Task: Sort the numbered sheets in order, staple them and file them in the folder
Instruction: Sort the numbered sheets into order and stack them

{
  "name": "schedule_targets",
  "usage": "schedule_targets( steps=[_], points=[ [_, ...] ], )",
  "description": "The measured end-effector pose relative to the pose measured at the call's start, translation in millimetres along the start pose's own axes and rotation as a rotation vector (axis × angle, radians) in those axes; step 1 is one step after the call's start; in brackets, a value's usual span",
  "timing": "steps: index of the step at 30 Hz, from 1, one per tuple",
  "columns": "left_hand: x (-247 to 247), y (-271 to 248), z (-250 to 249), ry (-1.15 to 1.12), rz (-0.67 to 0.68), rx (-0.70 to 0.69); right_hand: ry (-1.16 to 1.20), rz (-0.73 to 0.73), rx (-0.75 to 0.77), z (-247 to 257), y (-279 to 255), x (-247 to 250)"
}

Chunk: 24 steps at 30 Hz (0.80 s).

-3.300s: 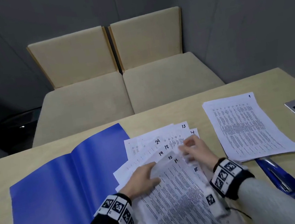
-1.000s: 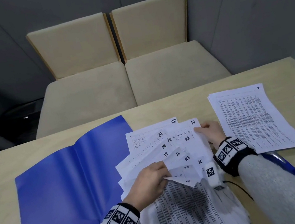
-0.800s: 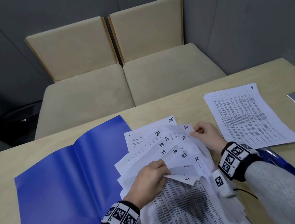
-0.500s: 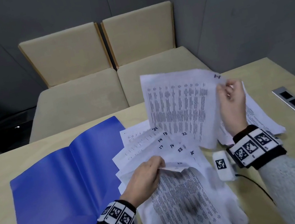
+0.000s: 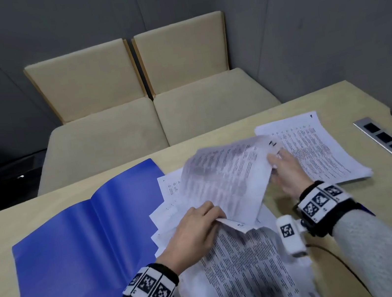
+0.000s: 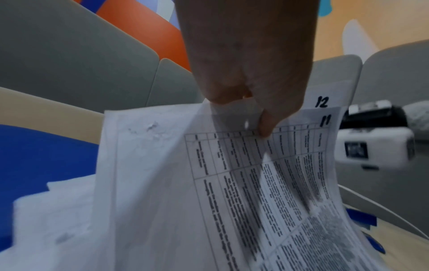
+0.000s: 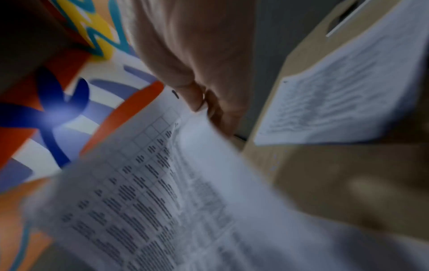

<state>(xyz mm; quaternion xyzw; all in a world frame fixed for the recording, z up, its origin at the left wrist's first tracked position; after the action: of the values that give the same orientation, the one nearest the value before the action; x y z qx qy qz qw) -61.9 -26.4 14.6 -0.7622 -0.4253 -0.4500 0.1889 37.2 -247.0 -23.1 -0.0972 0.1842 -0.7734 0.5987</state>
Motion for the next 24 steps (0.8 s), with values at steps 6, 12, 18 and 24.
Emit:
schedule_targets(
  steps=[6,12,18,24],
  points=[
    [4,17,2,0.017,0.049,-0.033,-0.102,-0.355,0.020,-23,26,32],
    [4,8,6,-0.020,0.078,0.003,-0.007,-0.355,-0.067,-17,42,51],
    [7,14,7,-0.009,0.085,0.026,0.001,-0.097,-0.206,-38,27,4],
    [4,15,-6,0.014,0.133,-0.013,0.006,-0.174,-0.171,-19,30,9]
  ],
)
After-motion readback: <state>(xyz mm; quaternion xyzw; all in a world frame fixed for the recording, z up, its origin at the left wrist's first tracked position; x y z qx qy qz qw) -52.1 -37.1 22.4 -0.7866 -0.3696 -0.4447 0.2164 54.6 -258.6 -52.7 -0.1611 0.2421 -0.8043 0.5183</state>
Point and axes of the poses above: each hand's wrist, its own y-axis towards the middle knuckle, its own x-axis out of the back of the hand, z = x × y, the point moved 8 cm from there along y, towards the middle knuckle, and after that the axes turned 1 degree about -x, right-handed, at the moved point
